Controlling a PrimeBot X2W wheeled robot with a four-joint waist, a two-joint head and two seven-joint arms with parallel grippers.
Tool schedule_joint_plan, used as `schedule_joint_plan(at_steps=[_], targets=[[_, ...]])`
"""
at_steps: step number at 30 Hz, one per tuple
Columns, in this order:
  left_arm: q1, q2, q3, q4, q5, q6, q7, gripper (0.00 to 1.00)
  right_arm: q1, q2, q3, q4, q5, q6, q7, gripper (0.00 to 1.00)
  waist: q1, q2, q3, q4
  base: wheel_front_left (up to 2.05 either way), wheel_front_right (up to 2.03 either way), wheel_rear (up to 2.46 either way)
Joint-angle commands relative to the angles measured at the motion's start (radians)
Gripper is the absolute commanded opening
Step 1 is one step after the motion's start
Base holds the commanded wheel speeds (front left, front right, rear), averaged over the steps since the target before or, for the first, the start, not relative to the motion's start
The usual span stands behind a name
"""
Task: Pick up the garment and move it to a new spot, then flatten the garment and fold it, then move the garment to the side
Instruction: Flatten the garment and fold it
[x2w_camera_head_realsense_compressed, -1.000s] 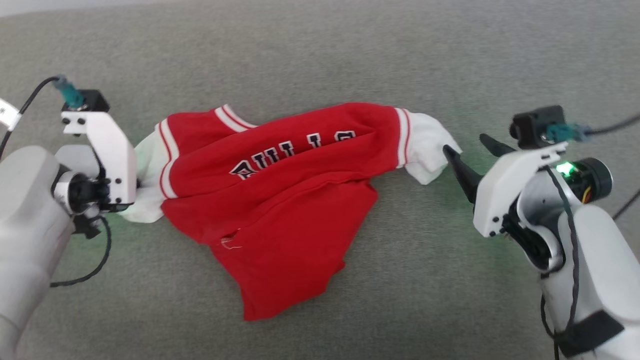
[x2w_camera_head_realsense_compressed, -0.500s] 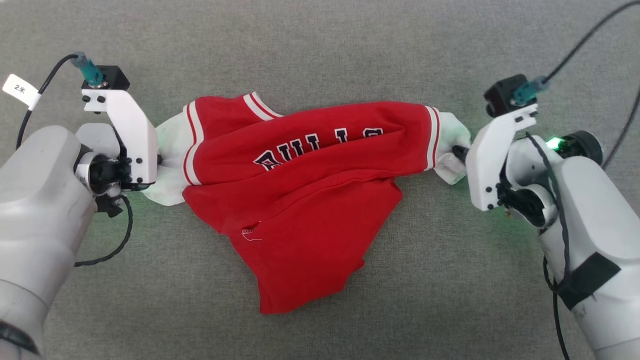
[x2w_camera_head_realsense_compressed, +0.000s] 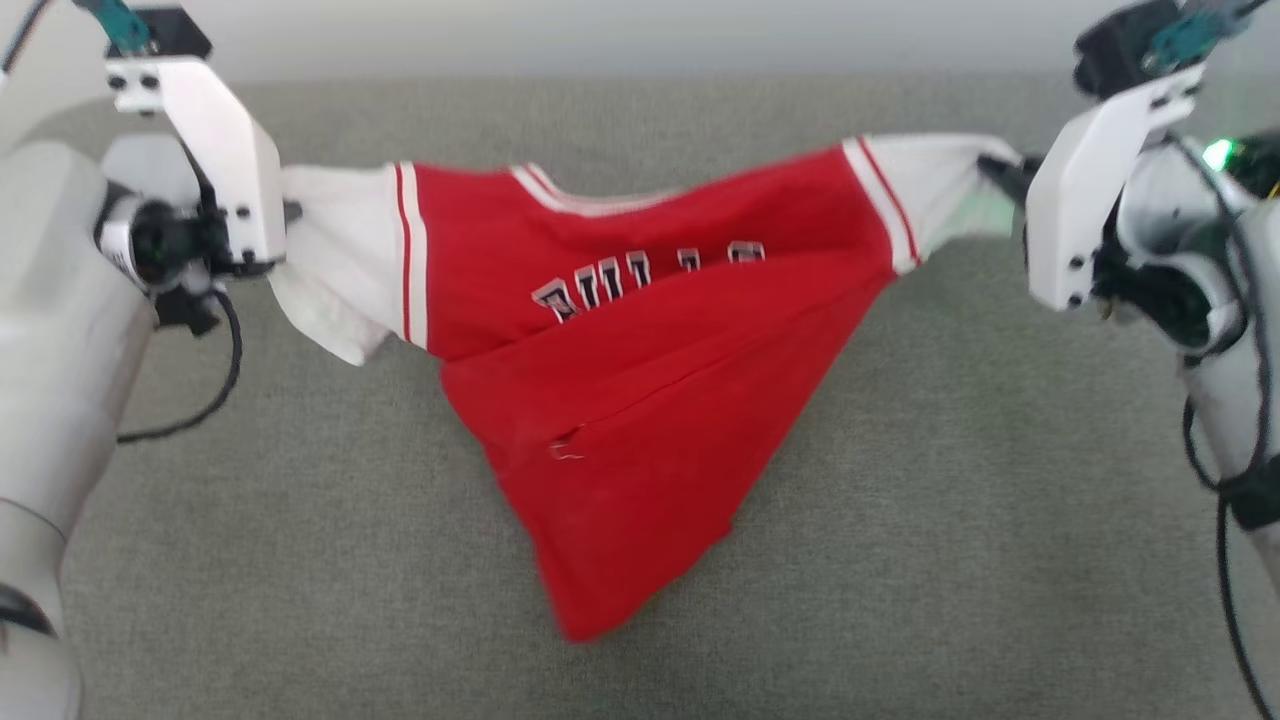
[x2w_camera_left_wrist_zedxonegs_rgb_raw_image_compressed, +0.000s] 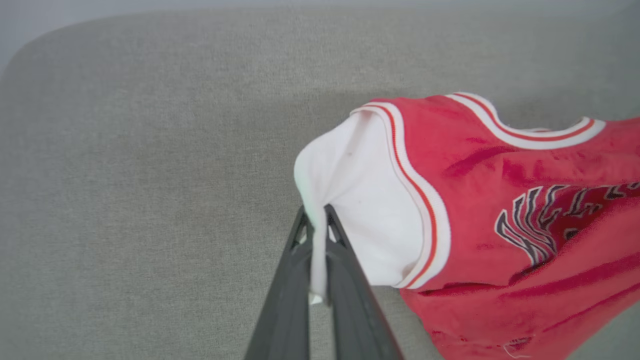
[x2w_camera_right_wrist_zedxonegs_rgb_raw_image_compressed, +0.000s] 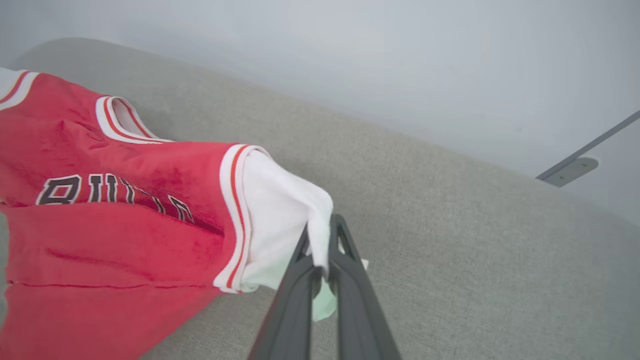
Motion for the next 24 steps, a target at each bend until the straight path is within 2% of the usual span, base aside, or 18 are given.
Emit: schedule_joint_plan(at_steps=[1, 5, 12, 24], targets=[[-0.024, 0.006, 0.005, -0.001, -0.005, 0.001, 0.0, 0.0, -0.021, -0.005, -0.006, -0.009, 0.006, 0.0, -0.004, 0.0, 0.0, 0.0, -0.034, -0.008, 0.0, 0.0, 0.0], [-0.073, 0.007, 0.017, -0.016, -0.005, 0.007, -0.012, 0.0, -0.065, -0.019, -0.008, -0.028, 0.01, 0.0, -0.011, 0.0, 0.0, 0.0, -0.079, -0.017, 0.0, 0.0, 0.0], [-0.158, 0.011, 0.042, -0.047, -0.008, 0.008, -0.045, 0.0, -0.166, -0.003, -0.005, -0.039, -0.003, 0.0, -0.059, 0.0, 0.0, 0.0, -0.151, -0.041, 0.0, 0.0, 0.0], [-0.229, 0.026, 0.061, -0.079, -0.006, 0.022, -0.065, 0.0, -0.309, 0.027, 0.028, 0.022, -0.018, 0.0, -0.124, 0.0, 0.0, 0.0, -0.178, -0.067, 0.0, 0.0, 0.0]])
